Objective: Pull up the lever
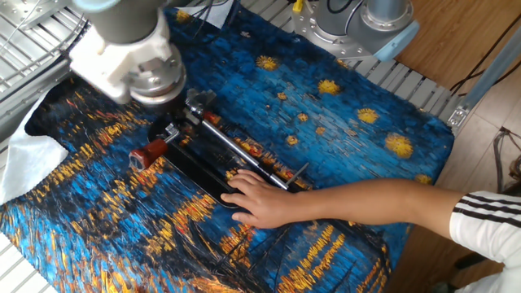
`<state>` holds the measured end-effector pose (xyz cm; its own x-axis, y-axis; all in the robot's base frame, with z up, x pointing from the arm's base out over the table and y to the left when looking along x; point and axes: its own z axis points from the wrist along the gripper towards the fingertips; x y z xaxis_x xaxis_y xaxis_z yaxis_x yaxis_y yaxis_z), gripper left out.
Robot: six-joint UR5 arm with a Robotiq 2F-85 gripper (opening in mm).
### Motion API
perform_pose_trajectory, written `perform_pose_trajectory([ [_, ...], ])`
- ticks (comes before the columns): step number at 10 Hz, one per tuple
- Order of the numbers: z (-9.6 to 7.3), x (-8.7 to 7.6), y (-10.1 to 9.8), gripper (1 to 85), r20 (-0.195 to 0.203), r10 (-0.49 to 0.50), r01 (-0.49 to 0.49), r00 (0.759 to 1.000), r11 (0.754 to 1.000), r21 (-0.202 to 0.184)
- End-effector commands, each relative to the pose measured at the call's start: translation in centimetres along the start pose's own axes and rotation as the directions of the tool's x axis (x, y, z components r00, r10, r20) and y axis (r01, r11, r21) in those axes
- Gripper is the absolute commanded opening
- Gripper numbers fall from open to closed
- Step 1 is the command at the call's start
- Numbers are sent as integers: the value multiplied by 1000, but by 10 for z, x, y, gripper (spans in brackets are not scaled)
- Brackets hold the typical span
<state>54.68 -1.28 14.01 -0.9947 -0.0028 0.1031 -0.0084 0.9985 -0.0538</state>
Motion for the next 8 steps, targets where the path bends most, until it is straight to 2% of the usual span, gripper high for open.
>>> perform_pose_trajectory([
  [1,-11,-7,30,10,41,8,-5,999,998,-59],
  [3,-12,-20,43,10,94,-27,37,995,994,-102],
  [4,-14,-30,44,10,134,-48,62,990,993,-102],
  [5,-15,-42,42,10,182,-77,94,980,992,-87],
  [6,-17,-51,37,10,218,-111,126,970,990,-57],
  [7,-18,-57,34,10,239,-135,148,962,988,-37],
  [8,-17,-52,33,10,223,-144,156,964,987,-35],
])
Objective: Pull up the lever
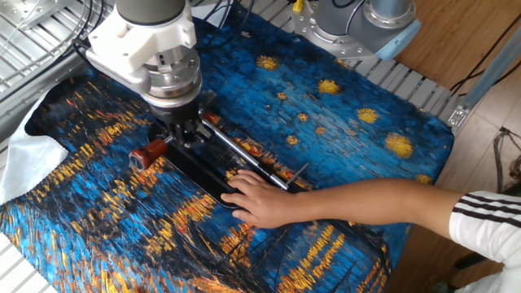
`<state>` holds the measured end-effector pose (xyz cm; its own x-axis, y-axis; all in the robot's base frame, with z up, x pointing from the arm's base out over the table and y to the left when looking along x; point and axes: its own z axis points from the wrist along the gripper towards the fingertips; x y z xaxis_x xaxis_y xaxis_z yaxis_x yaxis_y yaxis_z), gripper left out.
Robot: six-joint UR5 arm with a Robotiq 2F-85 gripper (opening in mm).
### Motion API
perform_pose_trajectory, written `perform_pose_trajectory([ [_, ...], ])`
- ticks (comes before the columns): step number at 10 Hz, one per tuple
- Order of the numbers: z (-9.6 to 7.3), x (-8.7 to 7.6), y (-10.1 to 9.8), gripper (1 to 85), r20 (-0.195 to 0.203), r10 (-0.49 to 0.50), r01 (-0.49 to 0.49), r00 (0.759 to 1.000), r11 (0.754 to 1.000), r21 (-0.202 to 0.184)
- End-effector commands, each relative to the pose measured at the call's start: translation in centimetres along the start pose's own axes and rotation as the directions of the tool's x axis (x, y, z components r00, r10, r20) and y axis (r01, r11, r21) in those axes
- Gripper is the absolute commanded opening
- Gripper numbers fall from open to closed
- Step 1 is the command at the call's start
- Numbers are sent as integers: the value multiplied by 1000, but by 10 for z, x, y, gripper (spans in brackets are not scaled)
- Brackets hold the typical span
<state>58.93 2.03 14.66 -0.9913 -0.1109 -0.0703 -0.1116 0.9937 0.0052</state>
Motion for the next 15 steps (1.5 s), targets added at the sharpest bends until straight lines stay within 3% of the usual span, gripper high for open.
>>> perform_pose_trajectory([
  [1,-2,-4,-3,10,15,-32,31,999,999,14],
  [3,-2,7,-5,10,-26,16,-16,1000,1000,19],
  [5,-2,10,-7,10,-36,76,-75,996,997,31],
  [7,-2,-1,-8,10,7,74,-75,997,997,32],
  [9,-3,0,-20,10,2,17,-18,1000,997,77],
  [11,5,-36,-12,10,-23,4,-2,1000,999,54],
  [13,20,-63,-12,10,-5,-30,30,1000,998,53],
  [15,32,-81,-15,10,3,-62,61,998,994,86],
])
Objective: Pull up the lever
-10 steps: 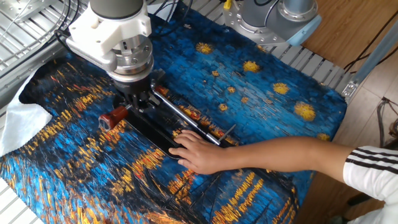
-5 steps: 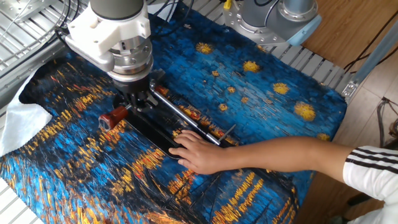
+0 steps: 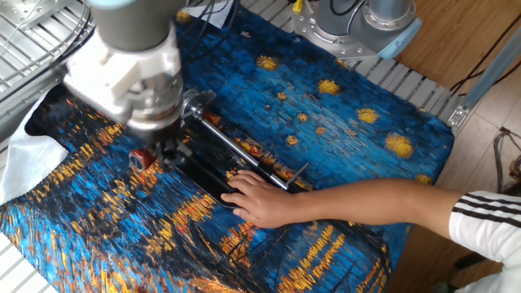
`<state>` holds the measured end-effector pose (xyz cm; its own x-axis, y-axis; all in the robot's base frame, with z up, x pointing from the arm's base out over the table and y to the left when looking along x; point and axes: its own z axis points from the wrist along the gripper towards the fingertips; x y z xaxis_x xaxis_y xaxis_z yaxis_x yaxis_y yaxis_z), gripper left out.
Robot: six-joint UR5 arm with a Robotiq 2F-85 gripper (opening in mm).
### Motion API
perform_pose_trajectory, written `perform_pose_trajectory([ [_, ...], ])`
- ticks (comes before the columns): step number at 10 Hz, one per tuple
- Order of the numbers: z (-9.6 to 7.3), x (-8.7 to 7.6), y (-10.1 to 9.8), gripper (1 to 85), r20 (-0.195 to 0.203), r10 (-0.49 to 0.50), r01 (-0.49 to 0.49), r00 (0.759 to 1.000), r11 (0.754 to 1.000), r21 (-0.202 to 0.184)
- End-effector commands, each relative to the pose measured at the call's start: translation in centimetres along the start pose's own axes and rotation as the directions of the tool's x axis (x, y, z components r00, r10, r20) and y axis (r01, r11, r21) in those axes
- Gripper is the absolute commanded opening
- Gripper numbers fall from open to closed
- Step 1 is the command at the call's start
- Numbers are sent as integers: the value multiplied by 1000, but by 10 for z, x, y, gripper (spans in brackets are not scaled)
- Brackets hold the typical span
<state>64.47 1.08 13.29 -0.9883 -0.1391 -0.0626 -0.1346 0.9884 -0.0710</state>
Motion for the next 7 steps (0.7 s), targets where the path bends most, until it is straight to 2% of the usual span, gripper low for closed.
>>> perform_pose_trajectory([
  [1,19,-28,4,10,4,-17,17,1000,1000,2],
  [2,17,-17,11,10,-29,12,-13,1000,1000,-25],
  [3,17,-15,20,10,-41,61,-63,997,996,-57],
  [4,17,-19,20,10,-28,104,-105,994,993,-55],
  [5,17,-25,13,10,-3,149,-149,989,988,-31],
  [6,17,-30,10,10,18,173,-173,985,985,-22],
  [7,17,-28,9,10,9,156,-156,988,988,-19],
])
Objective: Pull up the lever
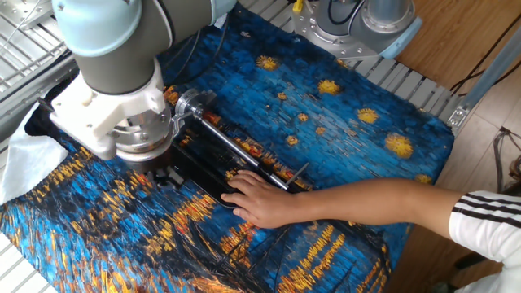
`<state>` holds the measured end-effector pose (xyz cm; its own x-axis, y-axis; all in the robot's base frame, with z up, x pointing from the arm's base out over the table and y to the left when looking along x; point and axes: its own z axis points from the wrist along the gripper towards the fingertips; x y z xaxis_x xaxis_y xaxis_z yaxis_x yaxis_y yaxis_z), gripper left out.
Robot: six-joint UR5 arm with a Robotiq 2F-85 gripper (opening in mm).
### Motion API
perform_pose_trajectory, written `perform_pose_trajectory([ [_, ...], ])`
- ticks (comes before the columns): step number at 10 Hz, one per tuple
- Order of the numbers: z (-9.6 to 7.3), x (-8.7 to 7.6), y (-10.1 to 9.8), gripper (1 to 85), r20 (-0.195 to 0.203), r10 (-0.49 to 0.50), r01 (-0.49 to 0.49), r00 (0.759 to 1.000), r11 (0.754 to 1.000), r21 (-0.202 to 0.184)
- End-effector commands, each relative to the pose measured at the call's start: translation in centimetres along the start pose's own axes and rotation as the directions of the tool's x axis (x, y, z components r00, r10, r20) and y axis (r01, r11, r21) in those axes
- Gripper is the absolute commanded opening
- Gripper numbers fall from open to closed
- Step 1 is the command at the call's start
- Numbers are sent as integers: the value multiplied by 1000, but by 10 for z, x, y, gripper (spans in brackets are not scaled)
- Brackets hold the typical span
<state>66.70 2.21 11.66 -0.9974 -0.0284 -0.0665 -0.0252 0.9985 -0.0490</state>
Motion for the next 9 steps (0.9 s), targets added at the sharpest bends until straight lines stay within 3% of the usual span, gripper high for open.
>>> perform_pose_trajectory([
  [1,0,0,-1,10,-7,5,-5,1000,1000,4],
  [3,7,-24,-18,10,-49,-51,52,997,999,16],
  [5,15,-41,-37,10,-53,-97,98,994,995,18],
  [7,23,-48,-50,10,-58,-126,129,990,991,39],
  [9,27,-44,-54,10,-83,-143,147,986,988,38],
])
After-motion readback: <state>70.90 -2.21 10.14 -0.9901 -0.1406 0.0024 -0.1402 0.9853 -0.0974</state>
